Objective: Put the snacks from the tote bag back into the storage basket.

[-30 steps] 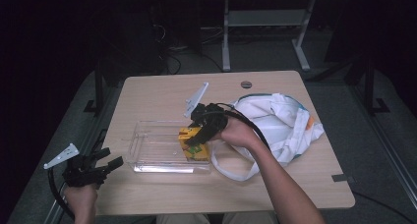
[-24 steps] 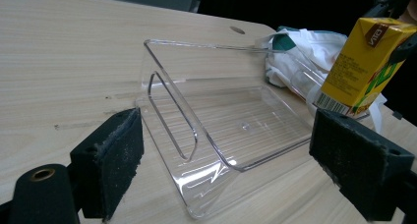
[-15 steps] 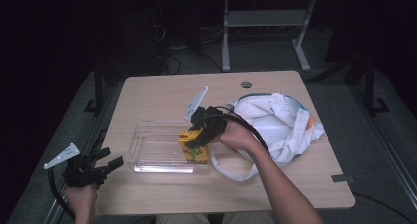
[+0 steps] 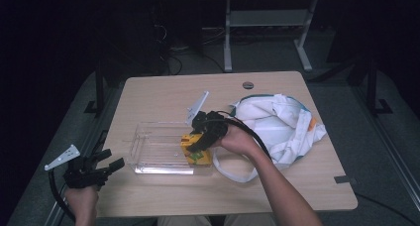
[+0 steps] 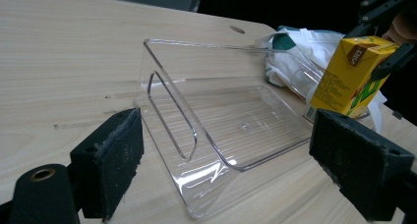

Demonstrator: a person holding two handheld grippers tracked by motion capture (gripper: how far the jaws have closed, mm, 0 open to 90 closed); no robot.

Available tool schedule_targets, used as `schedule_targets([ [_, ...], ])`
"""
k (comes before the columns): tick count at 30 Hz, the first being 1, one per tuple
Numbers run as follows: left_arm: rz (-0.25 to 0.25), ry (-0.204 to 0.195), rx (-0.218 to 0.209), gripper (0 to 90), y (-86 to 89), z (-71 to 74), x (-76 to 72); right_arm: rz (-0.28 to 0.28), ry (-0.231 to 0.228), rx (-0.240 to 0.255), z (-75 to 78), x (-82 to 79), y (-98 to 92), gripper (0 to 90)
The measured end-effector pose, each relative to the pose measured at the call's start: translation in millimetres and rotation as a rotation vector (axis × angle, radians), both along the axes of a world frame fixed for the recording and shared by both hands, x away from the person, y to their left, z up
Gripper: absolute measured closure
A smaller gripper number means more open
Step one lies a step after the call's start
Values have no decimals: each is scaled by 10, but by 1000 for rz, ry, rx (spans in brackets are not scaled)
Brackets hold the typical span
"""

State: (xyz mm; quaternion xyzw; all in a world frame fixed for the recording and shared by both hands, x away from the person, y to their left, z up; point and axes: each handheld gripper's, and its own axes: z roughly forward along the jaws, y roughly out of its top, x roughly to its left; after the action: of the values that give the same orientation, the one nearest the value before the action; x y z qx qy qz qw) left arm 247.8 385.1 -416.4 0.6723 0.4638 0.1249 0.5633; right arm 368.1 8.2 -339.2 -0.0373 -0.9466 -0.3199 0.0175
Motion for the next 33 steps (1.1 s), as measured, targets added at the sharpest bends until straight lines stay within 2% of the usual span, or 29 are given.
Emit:
schedule_targets([
  [33, 1, 1, -2, 126, 8, -7, 1, -17, 21, 2, -286, 16, 8, 514],
])
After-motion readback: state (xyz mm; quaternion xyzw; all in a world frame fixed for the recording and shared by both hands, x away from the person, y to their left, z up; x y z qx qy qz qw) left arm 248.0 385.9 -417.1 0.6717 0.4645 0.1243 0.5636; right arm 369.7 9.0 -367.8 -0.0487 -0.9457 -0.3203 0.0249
